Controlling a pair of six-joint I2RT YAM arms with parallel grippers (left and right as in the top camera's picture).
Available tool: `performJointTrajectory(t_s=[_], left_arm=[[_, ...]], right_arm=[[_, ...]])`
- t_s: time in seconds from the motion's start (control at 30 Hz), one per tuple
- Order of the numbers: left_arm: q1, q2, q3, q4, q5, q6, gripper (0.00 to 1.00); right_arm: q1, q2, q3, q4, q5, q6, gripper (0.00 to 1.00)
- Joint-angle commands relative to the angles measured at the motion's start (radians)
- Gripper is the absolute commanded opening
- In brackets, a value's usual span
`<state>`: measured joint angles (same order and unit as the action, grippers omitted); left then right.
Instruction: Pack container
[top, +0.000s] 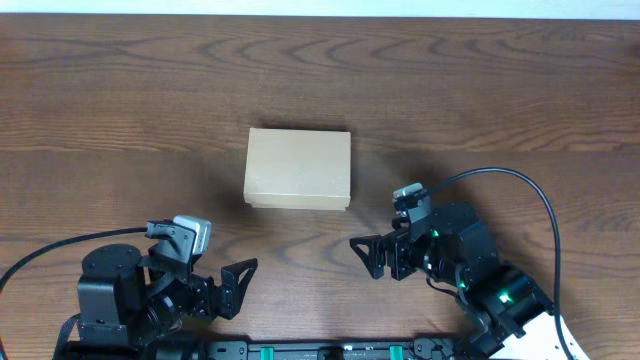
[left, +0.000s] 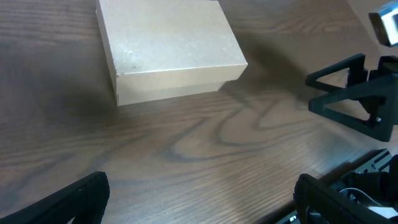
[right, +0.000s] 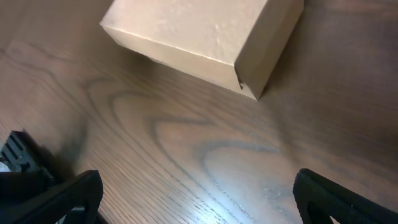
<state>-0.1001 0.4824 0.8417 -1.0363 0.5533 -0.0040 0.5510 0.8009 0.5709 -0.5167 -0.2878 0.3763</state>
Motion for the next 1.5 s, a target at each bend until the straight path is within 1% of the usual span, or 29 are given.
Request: performJointTrajectory(t_s=[0.0,0.2,0.27,0.37,0.43,0.5,0.57,0.8,0.97,1.07,1.2,1.47], left_arm=[[0.001,-0.004,0.003,-0.005,0.013,-0.023,0.95],[0.001,-0.004,0.003,-0.027,0.013,-0.023,0.95],[0.0,-0.01,0.002,-0.029,-0.022,-0.006,0.95],[0.008,-0.064,-0.003,0.04,-0.116,0.034,0.95],[0.024,-0.113,-0.024,0.11,-0.163,0.095,0.95],[0.045,-0.164,-0.063,0.174,-0.192,0.134,0.95],[0.069,-0.221,-0.13,0.243,-0.232,0.146,0.95],[0.148,-0.363,-0.432,0.51,-0.271,0.128,0.95],[0.157,-0.447,-0.609,0.669,-0.276,0.055,0.95],[0.157,-0.481,-0.689,0.726,-0.275,0.016,0.95],[0.156,-0.478,-0.774,0.821,-0.258,-0.003,0.95],[0.156,-0.478,-0.774,0.824,-0.272,0.001,0.95]], right_arm=[[0.008,0.022,-0.002,-0.003,0.003,0.012,0.99],[0.008,0.076,-0.002,-0.003,0.003,0.012,0.99],[0.008,0.092,-0.002,-0.003,0.003,0.012,0.99],[0.008,0.116,-0.002,-0.003,0.003,0.012,0.99],[0.008,0.132,-0.002,-0.003,0.003,0.012,0.99],[0.008,0.146,-0.002,-0.003,0.003,0.012,0.99],[0.008,0.16,-0.002,-0.003,0.003,0.012,0.99],[0.008,0.192,-0.002,-0.003,0.003,0.012,0.99],[0.008,0.201,-0.002,-0.003,0.003,0.012,0.99],[0.008,0.201,-0.002,-0.003,0.003,0.012,0.99],[0.008,0.201,-0.002,-0.003,0.003,0.012,0.99],[0.008,0.201,-0.002,-0.003,0.003,0.012,0.99]])
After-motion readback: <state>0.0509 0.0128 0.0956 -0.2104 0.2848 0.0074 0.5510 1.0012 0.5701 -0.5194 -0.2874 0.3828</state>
